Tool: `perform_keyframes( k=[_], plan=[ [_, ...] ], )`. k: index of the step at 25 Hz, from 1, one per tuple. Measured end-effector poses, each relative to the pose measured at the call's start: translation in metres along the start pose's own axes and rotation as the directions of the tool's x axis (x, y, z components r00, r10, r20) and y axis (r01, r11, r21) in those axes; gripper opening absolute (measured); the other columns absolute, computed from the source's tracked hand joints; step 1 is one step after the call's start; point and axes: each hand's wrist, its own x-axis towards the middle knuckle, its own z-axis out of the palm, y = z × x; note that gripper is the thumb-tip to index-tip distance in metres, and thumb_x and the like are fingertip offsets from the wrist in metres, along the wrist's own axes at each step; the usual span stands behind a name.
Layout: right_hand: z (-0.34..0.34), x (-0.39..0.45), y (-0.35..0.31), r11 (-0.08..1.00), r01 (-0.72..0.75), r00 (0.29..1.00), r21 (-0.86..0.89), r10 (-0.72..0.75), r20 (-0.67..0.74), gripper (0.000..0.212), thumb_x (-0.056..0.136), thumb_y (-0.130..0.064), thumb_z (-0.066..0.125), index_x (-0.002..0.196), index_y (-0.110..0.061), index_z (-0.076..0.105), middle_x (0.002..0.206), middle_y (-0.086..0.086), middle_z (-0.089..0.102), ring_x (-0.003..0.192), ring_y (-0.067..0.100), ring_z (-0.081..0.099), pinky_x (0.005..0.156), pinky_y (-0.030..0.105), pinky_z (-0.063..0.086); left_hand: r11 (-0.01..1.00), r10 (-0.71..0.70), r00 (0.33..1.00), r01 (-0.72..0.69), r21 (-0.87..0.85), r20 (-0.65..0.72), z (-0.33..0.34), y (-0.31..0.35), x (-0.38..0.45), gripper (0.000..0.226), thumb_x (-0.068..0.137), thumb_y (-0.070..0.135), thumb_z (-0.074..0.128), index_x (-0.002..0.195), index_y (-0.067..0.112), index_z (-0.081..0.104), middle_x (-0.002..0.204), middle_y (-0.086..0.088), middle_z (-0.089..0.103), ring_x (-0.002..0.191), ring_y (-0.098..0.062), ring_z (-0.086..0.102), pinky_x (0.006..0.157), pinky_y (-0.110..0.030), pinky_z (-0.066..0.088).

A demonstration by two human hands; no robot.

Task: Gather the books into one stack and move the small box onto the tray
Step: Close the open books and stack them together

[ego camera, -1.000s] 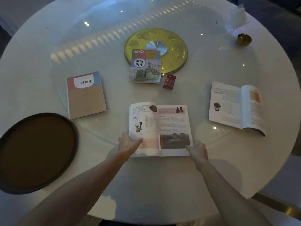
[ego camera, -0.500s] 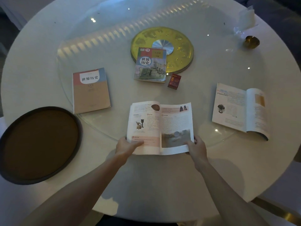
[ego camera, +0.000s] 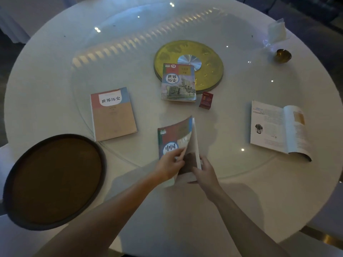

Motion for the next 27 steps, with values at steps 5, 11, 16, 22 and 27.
perform_keyframes(
  k=[5, 11, 16, 22, 27],
  plan=[
    [0.027, 0.002, 0.026, 0.964, -0.183, 0.98, 0.195, 0.194, -0.038, 0.041, 0.094, -0.004, 0.059, 0.125, -0.029, 0.068, 0.117, 0.003, 0.078, 0.098, 0.027, 0.079, 0.071, 0.051, 0.067, 0.998, -0.009, 0.998, 0.004, 0.068, 0.065, -0.008, -0.027, -0.008, 0.046, 0.102, 0.042, 0.049, 0.139, 0.017, 0.059, 0.129, 0.0, 0.067, 0.115, -0.014, 0.064, 0.086, -0.019, 0.049],
    [0.035, 0.002, 0.04, 0.917, -0.282, 0.929, 0.281, 0.334, -0.16, 0.028, 0.1, -0.025, 0.052, 0.109, -0.017, 0.078, 0.104, 0.012, 0.082, 0.094, 0.03, 0.079, 0.076, 0.048, 0.067, 0.753, 0.188, 0.98, -0.185, 0.632, 0.063, -0.029, -0.088, -0.008, 0.043, 0.094, 0.039, 0.055, 0.131, 0.019, 0.065, 0.131, 0.001, 0.062, 0.119, -0.022, 0.057, 0.098, -0.033, 0.049],
    [0.031, 0.003, 0.057, 0.945, -0.266, 0.923, -0.188, 0.194, -0.333, 0.015, 0.094, -0.014, 0.059, 0.091, 0.0, 0.065, 0.086, 0.021, 0.07, 0.067, 0.022, 0.059, 0.061, 0.049, 0.063, 0.59, 0.061, 0.983, -0.174, 0.789, 0.171, -0.022, -0.1, -0.007, 0.064, 0.086, 0.043, 0.063, 0.147, 0.031, 0.046, 0.166, -0.013, 0.021, 0.152, -0.033, 0.018, 0.12, -0.046, 0.027],
    [0.022, 0.007, 0.051, 0.859, -0.206, 0.945, -0.469, 0.051, -0.323, 0.029, 0.09, -0.016, 0.06, 0.068, -0.022, 0.042, 0.066, -0.004, 0.05, 0.072, 0.025, 0.052, 0.065, 0.035, 0.041, 0.459, 0.117, 0.981, -0.19, 0.868, 0.153, -0.015, -0.107, -0.006, 0.069, 0.085, 0.035, 0.068, 0.148, 0.034, 0.041, 0.165, -0.016, 0.019, 0.15, -0.035, 0.02, 0.118, -0.045, 0.028],
    [-0.002, 0.019, 0.058, 0.851, -0.229, 0.954, -0.473, 0.099, -0.282, 0.01, 0.089, -0.018, 0.065, 0.08, -0.019, 0.061, 0.088, 0.005, 0.067, 0.085, 0.028, 0.063, 0.073, 0.034, 0.047, 0.516, 0.122, 0.988, -0.144, 0.844, 0.094, 0.005, -0.094, -0.002, 0.064, 0.076, 0.042, 0.074, 0.136, 0.029, 0.058, 0.154, -0.018, 0.04, 0.139, -0.039, 0.037, 0.112, -0.049, 0.039]
  ],
)
